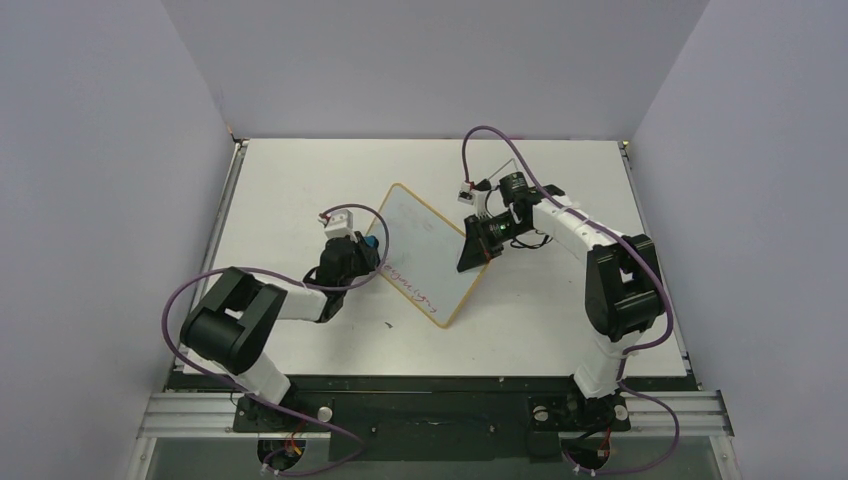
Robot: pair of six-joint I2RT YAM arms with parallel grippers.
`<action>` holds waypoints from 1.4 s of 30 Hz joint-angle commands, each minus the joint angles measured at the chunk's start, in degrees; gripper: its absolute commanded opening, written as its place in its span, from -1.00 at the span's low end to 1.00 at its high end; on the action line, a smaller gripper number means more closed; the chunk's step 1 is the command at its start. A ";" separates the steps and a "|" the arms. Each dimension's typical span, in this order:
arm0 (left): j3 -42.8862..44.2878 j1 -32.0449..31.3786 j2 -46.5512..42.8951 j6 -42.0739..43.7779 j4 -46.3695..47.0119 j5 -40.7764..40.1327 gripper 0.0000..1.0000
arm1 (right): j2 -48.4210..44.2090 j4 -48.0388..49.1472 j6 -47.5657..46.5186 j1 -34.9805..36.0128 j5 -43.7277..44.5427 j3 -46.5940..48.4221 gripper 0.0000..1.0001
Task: Erase the whiteboard
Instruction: Erase the whiteboard at the center of the board.
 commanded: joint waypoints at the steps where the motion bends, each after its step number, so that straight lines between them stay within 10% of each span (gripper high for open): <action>1: 0.67 -3.04 0.54 -2.59 5.59 12.84 -1.00 | -1.19 1.01 -2.11 1.29 -1.49 -0.06 -1.00; 14: -0.79 1.99 -11.28 9.32 -18.91 10.53 -1.00 | -1.61 0.95 -2.01 0.83 -1.50 -0.04 -1.00; 32: -1.45 -3.75 -5.70 8.95 -15.58 19.96 -1.00 | -1.86 0.76 -2.46 1.10 -0.61 0.02 -1.00; 42: 1.54 4.71 -8.54 4.95 -20.42 10.79 -1.00 | -1.64 0.72 -2.47 1.07 -0.23 0.07 -1.00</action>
